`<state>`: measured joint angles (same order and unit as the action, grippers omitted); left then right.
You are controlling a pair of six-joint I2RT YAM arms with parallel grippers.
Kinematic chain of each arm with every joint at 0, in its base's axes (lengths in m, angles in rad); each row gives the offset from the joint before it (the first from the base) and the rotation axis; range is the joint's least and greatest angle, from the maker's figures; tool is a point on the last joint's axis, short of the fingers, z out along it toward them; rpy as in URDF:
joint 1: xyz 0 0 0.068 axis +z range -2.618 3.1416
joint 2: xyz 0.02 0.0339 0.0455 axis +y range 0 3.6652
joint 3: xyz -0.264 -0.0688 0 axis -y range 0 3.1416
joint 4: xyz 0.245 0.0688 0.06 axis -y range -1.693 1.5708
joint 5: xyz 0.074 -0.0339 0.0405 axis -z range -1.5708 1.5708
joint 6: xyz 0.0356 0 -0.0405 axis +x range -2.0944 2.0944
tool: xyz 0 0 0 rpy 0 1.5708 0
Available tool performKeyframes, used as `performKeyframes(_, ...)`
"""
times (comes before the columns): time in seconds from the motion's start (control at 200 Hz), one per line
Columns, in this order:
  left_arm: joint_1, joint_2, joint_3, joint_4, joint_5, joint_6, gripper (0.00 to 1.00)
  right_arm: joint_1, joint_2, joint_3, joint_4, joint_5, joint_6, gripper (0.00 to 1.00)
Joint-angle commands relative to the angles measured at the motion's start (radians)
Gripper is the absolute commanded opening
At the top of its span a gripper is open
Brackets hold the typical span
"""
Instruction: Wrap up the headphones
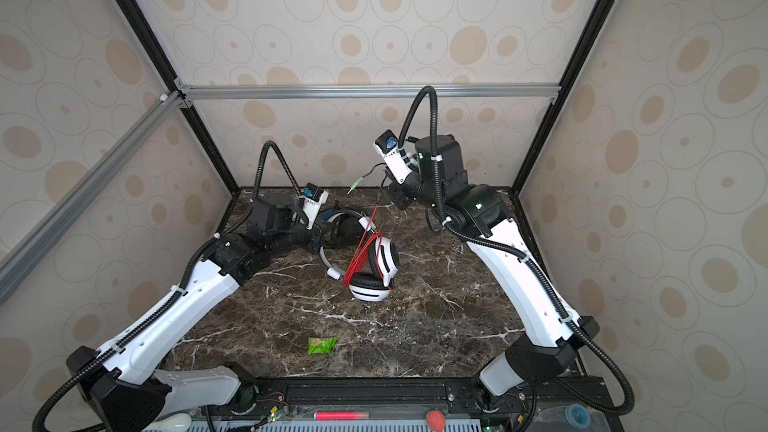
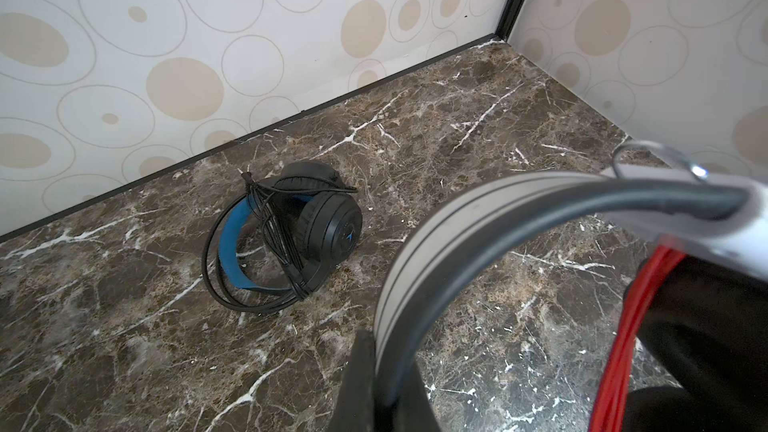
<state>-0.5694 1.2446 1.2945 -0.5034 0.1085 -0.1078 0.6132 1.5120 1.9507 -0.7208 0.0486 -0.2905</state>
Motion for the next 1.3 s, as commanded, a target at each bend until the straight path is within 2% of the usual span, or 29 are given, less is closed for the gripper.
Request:
performKeyframes(0.0, -0.008, -0.033, 0.044, 0.019, 0.034, -0.001, 0.00, -0.020, -0.059, -0.065, 0.053, -0.005, 0.066, 0.00)
performKeyframes(0.175, -0.010, -0.027, 0.069, -0.002, 0.018, 0.001, 0.00, -0.049, -0.115, -0.180, 0.077, 0.013, 0.110, 0.00)
performKeyframes(0.365, -0.013, -0.012, 0.108, -0.032, 0.010, 0.014, 0.00, -0.105, -0.186, -0.342, 0.104, 0.025, 0.211, 0.00)
performKeyframes(0.55, -0.018, 0.007, 0.144, -0.047, 0.025, 0.014, 0.00, -0.136, -0.211, -0.450, 0.131, -0.029, 0.275, 0.00)
performKeyframes(0.63, -0.023, 0.018, 0.155, -0.048, 0.018, 0.013, 0.00, -0.138, -0.207, -0.470, 0.144, -0.049, 0.286, 0.08)
performKeyframes(0.73, -0.024, 0.041, 0.167, -0.055, -0.004, 0.002, 0.00, -0.141, -0.200, -0.487, 0.155, -0.063, 0.285, 0.29)
performKeyframes(0.845, -0.024, 0.077, 0.209, -0.091, -0.039, -0.016, 0.00, -0.151, -0.211, -0.523, 0.143, -0.085, 0.259, 0.43)
performKeyframes(0.955, -0.025, 0.101, 0.262, -0.129, -0.037, -0.027, 0.00, -0.184, -0.256, -0.596, 0.143, -0.147, 0.232, 0.49)
performKeyframes(1.145, -0.026, 0.114, 0.323, -0.186, 0.044, -0.011, 0.00, -0.203, -0.443, -0.789, 0.281, -0.361, 0.076, 0.61)
performKeyframes(1.295, -0.027, 0.110, 0.336, -0.213, 0.101, 0.020, 0.00, -0.208, -0.515, -0.826, 0.323, -0.465, 0.038, 0.63)
